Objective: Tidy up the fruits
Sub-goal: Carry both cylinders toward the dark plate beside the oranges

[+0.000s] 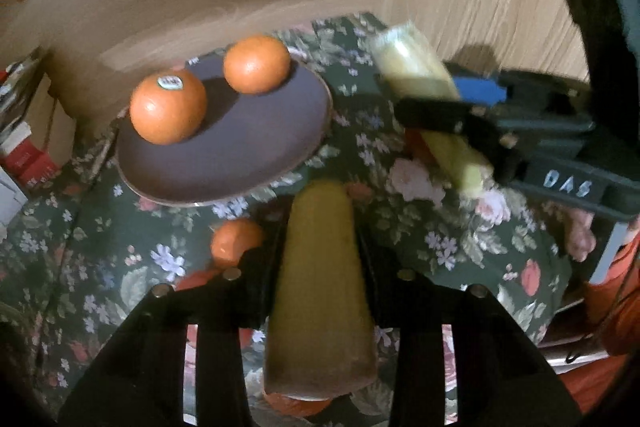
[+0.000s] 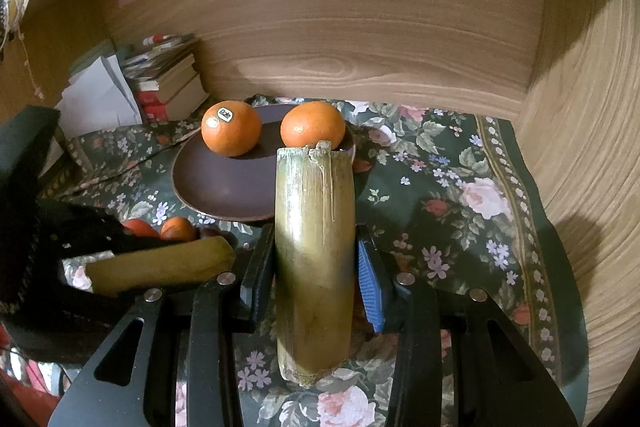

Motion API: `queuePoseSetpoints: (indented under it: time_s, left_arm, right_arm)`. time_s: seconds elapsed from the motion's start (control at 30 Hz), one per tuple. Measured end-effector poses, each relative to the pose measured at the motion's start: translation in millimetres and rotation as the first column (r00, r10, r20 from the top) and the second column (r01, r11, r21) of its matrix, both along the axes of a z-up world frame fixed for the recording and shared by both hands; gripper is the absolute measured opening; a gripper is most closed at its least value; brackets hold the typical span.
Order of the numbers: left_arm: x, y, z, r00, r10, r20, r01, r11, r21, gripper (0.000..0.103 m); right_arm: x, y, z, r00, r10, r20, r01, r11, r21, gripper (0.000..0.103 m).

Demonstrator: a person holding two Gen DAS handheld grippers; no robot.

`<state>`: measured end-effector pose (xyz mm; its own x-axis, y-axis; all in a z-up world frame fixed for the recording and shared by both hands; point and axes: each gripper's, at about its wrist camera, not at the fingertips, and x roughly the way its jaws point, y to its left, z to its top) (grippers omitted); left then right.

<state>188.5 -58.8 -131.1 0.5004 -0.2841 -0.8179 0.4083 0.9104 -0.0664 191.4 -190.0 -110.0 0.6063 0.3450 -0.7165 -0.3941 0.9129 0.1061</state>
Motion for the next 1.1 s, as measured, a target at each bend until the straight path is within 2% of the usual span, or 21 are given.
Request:
queuePoseSetpoints:
  time_s: [0.37, 0.53, 0.83, 0.9, 1.1]
  left_arm:
    - [26.0, 21.1, 28.8, 0.998, 0.027, 0.050, -0.025, 0.999, -0.037, 0.037]
    - [52.2, 29.0, 23.4, 0.998, 0.039, 0.052, -0.037, 0.999, -0.022, 0.037]
    - [98.6, 36.6, -2.0, 0.999, 0.036, -0.008, -0.036, 0.999, -0.013, 0.037]
    - [103.8, 39.9, -6.0, 0.999, 0.036, -0.025, -0.037, 0.999, -0.033, 0.037]
    - [106.8, 42.1, -8.2, 1.000, 0.024, -0.005, -0.024, 0.999, -0.040, 0.037]
  right_arm:
    - [13.2, 14.7, 2.4, 1.000, 0.014, 0.002, -0.014, 1.000, -0.026, 0.035]
    - [25.7, 27.0, 1.1, 0.999, 0.032, -0.011, -0.032, 0.999, -0.043, 0.035]
    - [46.8, 49.5, -4.0, 0.997, 0.065, -0.039, -0.068, 0.994, -0.090, 0.035]
    - [52.0, 54.3, -5.7, 0.996, 0.072, -0.046, -0.077, 0.992, -0.103, 0.035]
    - [67.2, 68.0, -6.9, 0.994, 0.098, -0.053, -0.105, 0.984, -0.142, 0.035]
